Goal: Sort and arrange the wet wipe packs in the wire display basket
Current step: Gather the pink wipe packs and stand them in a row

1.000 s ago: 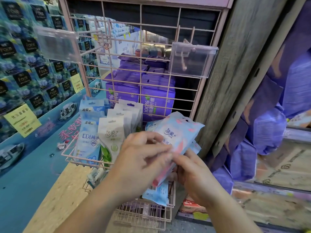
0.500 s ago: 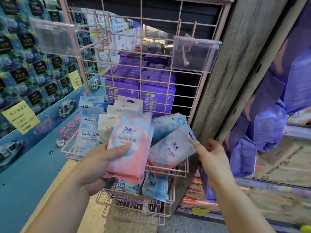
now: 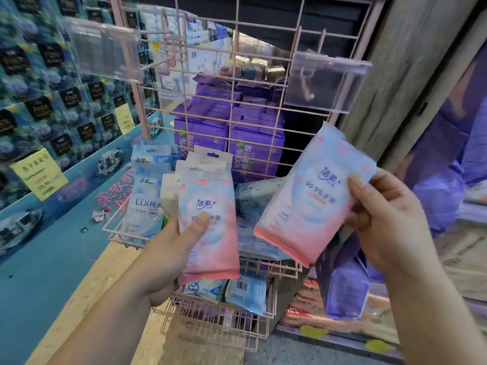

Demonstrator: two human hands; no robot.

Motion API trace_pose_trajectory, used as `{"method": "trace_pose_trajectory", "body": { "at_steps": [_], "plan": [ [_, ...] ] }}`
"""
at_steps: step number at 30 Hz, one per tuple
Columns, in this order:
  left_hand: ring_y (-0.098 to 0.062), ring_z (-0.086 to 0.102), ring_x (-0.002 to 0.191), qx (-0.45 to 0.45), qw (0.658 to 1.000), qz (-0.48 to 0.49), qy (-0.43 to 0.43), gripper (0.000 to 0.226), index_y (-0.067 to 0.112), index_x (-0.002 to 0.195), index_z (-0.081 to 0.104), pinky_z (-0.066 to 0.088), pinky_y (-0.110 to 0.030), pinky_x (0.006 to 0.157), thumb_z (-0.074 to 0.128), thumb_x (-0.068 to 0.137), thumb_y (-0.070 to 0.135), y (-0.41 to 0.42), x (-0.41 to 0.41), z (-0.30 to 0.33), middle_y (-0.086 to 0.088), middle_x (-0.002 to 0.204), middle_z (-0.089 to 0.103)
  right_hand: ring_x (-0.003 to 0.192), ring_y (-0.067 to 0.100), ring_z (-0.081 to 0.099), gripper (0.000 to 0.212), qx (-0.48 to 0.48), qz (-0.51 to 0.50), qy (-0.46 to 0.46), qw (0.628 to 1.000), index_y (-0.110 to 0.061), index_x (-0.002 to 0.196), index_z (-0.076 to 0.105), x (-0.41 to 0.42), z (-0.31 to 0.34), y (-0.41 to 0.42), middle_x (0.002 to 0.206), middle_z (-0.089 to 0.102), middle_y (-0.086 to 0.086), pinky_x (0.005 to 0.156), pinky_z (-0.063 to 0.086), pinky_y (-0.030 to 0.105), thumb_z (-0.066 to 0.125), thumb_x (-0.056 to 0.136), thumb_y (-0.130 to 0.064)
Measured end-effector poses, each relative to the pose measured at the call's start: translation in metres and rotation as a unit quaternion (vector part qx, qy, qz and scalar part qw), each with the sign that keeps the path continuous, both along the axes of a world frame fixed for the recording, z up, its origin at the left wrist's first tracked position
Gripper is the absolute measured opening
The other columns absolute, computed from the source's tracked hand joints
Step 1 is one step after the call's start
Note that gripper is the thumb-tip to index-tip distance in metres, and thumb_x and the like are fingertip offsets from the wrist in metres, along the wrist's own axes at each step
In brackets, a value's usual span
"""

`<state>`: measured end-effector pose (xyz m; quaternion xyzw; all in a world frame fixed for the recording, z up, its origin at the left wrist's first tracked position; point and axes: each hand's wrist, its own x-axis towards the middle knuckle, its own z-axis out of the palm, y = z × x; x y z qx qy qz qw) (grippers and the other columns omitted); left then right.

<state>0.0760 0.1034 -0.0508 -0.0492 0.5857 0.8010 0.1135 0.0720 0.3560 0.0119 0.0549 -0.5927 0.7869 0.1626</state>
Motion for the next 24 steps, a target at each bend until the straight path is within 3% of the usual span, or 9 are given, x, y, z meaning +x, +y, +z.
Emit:
{"method": "trace_pose_trajectory", "body": {
  "at_steps": [2, 4, 7, 10, 12, 15, 19, 21, 24],
  "plan": [
    [-0.018, 0.073, 0.072, -0.005, 1.000, -0.022, -0.004, 0.042, 0.015, 0.118, 0.058, 0.057, -0.028, 0.050, 0.059, 0.083, 0.038, 0.007, 0.003, -0.002, -0.006, 0.096, 0.076, 0.048, 0.006, 0.062, 0.026, -0.022, 0.090, -0.059, 0.994, -0.011, 0.084, 0.064, 0.001, -0.003, -0.010, 0.066, 0.072, -0.001, 0.043, 0.049, 0.017, 0.071, 0.063, -0.024],
    [-0.021, 0.072, 0.091, 0.002, 0.999, -0.047, -0.001, 0.066, 0.015, 0.121, 0.059, 0.061, -0.033, 0.062, 0.064, 0.072, 0.059, 0.015, 0.005, -0.006, -0.007, 0.107, 0.074, 0.056, 0.015, 0.064, 0.025, 0.047, 0.126, -0.119, 0.984, -0.012, 0.085, 0.070, 0.001, -0.024, -0.031, 0.073, 0.073, 0.008, 0.049, 0.054, 0.026, 0.082, 0.064, -0.020],
    [-0.022, 0.072, 0.093, 0.058, 0.993, -0.091, -0.053, 0.084, 0.019, 0.115, 0.064, 0.059, -0.030, 0.061, 0.059, 0.054, 0.077, 0.020, 0.012, -0.009, -0.008, 0.106, 0.074, 0.067, 0.024, 0.064, 0.008, 0.144, 0.043, -0.157, 0.976, -0.013, 0.081, 0.069, 0.001, -0.056, -0.056, 0.083, 0.072, 0.020, 0.058, 0.058, 0.045, 0.076, 0.078, -0.014],
    [-0.032, 0.071, 0.094, 0.104, 0.984, -0.128, -0.069, 0.093, 0.013, 0.115, 0.065, 0.060, -0.037, 0.065, 0.095, 0.032, 0.042, 0.016, 0.014, -0.016, -0.017, 0.109, 0.072, 0.069, 0.026, 0.065, 0.019, 0.174, 0.007, -0.158, 0.972, -0.019, 0.082, 0.068, 0.000, -0.068, -0.066, 0.082, 0.072, 0.016, 0.066, 0.058, 0.054, 0.077, 0.071, -0.031],
    [-0.033, 0.071, 0.092, 0.081, 0.988, -0.125, -0.048, 0.064, 0.012, 0.107, 0.071, 0.060, -0.039, 0.069, 0.090, 0.046, 0.016, 0.012, 0.014, -0.018, -0.019, 0.108, 0.072, 0.071, 0.024, 0.067, 0.023, 0.203, 0.020, -0.145, 0.968, -0.023, 0.083, 0.070, -0.002, -0.070, -0.066, 0.080, 0.074, 0.005, 0.068, 0.059, 0.047, 0.075, 0.068, -0.040],
    [-0.032, 0.073, 0.079, 0.046, 0.995, -0.079, -0.030, 0.080, 0.011, 0.104, 0.070, 0.059, -0.037, 0.059, 0.095, 0.029, 0.022, -0.004, 0.009, -0.014, -0.020, 0.100, 0.074, 0.064, 0.011, 0.061, 0.017, 0.277, 0.003, -0.137, 0.951, -0.021, 0.079, 0.068, -0.012, -0.076, -0.056, 0.069, 0.068, -0.006, 0.068, 0.053, 0.037, 0.066, 0.086, -0.036],
    [-0.027, 0.073, 0.063, 0.018, 1.000, -0.011, -0.018, 0.088, 0.001, 0.095, 0.072, 0.057, -0.032, 0.046, 0.094, 0.014, 0.028, -0.031, -0.004, -0.005, -0.017, 0.080, 0.075, 0.094, 0.016, 0.065, 0.021, 0.602, 0.006, -0.118, 0.790, -0.025, 0.105, 0.068, -0.031, -0.083, -0.041, 0.097, 0.071, -0.006, 0.081, 0.051, 0.030, 0.062, 0.087, -0.034],
    [-0.021, 0.071, 0.054, 0.025, 0.999, 0.005, -0.020, 0.086, 0.001, 0.087, 0.072, 0.054, -0.029, 0.041, 0.094, 0.009, 0.032, -0.038, -0.008, -0.003, -0.011, 0.068, 0.075, 0.105, 0.024, 0.061, 0.034, 0.691, 0.052, -0.122, 0.711, -0.022, 0.116, 0.063, -0.043, -0.085, -0.047, 0.113, 0.068, 0.000, 0.086, 0.051, 0.035, 0.062, 0.084, -0.033],
    [-0.023, 0.074, 0.066, 0.067, 0.997, 0.007, -0.035, 0.083, 0.010, 0.087, 0.077, 0.058, -0.033, 0.049, 0.095, 0.009, 0.036, -0.045, -0.007, -0.009, -0.012, 0.082, 0.076, 0.105, 0.029, 0.060, 0.043, 0.756, 0.080, -0.121, 0.638, -0.021, 0.119, 0.057, -0.058, -0.086, -0.058, 0.120, 0.060, 0.004, 0.084, 0.052, 0.038, 0.064, 0.078, -0.031]
  ]
}}
